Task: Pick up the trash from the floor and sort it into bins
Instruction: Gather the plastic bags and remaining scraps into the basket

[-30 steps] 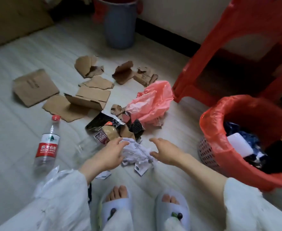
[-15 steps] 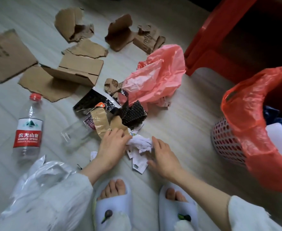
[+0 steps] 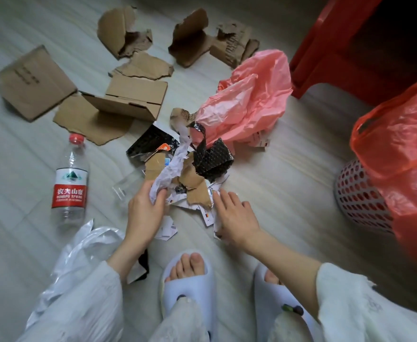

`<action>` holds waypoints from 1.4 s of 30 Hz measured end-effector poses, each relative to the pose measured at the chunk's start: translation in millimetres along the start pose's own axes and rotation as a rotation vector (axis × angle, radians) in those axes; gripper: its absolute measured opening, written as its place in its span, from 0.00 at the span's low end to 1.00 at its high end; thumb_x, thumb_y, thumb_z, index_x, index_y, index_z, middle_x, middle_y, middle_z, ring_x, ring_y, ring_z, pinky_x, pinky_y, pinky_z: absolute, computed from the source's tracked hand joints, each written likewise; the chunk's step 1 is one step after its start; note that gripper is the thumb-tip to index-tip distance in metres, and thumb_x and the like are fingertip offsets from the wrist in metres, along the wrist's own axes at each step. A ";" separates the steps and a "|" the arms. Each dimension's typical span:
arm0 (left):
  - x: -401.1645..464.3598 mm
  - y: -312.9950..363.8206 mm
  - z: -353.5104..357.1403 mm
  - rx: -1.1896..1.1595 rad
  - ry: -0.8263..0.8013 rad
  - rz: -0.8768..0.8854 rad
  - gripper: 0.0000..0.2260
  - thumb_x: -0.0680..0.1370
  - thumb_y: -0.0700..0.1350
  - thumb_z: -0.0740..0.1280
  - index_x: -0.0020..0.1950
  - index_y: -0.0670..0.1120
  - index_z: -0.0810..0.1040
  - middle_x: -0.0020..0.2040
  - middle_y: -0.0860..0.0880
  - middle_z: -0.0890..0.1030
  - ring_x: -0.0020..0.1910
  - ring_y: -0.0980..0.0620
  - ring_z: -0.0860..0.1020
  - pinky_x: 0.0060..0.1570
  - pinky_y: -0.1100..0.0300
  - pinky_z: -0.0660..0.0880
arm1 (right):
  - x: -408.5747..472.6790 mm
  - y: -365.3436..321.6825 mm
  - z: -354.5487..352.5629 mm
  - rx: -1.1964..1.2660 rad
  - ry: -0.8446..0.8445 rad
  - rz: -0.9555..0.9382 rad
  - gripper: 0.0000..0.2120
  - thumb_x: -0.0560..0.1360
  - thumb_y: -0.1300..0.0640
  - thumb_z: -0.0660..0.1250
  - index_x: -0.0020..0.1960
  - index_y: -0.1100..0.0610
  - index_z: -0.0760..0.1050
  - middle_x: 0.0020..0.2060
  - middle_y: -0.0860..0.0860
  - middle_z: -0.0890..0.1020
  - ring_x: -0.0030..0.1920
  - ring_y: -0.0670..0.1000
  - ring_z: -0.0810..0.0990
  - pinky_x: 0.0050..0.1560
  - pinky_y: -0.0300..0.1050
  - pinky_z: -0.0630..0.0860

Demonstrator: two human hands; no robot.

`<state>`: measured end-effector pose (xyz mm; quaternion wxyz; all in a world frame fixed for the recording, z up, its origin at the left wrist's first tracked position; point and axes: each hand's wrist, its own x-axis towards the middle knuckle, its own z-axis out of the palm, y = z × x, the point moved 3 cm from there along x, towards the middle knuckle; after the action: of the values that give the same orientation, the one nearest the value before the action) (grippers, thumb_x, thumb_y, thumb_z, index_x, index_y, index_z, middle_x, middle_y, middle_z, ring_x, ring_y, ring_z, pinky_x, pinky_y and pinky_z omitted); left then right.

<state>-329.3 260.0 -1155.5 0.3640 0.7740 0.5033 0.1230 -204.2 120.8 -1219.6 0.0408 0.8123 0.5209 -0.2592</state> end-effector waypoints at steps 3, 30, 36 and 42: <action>-1.0 -3.2 0.2 -0.041 -0.006 -0.020 0.06 0.77 0.40 0.63 0.54 0.43 0.77 0.43 0.50 0.77 0.44 0.49 0.73 0.39 0.63 0.61 | 0.3 -2.2 2.0 0.027 0.042 0.018 0.28 0.75 0.57 0.60 0.72 0.58 0.56 0.62 0.55 0.67 0.62 0.58 0.66 0.54 0.52 0.65; -34.5 193.2 -29.7 -0.467 -0.207 0.151 0.04 0.74 0.41 0.68 0.42 0.50 0.80 0.40 0.49 0.82 0.41 0.48 0.79 0.43 0.53 0.75 | -130.8 72.2 -181.7 0.814 0.487 0.379 0.12 0.73 0.57 0.67 0.33 0.58 0.70 0.29 0.52 0.72 0.35 0.50 0.68 0.33 0.45 0.61; -61.9 318.1 -32.2 -0.506 -0.357 0.374 0.02 0.74 0.40 0.69 0.45 0.44 0.80 0.43 0.43 0.83 0.44 0.44 0.81 0.46 0.49 0.77 | -222.8 137.4 -228.0 0.858 0.804 0.538 0.07 0.75 0.57 0.64 0.44 0.61 0.75 0.39 0.54 0.79 0.43 0.56 0.76 0.42 0.47 0.68; -87.1 435.3 -6.0 -0.606 -0.472 0.546 0.06 0.74 0.42 0.69 0.47 0.41 0.79 0.39 0.47 0.78 0.37 0.54 0.75 0.37 0.61 0.71 | -287.7 205.0 -245.9 0.938 0.994 0.713 0.08 0.77 0.59 0.59 0.47 0.60 0.75 0.41 0.53 0.79 0.44 0.56 0.75 0.39 0.46 0.68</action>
<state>-72.8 87.4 -836.8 0.6325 0.7436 0.1261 0.1762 -26.2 -127.0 -915.9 -0.4657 0.8843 0.0202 -0.0288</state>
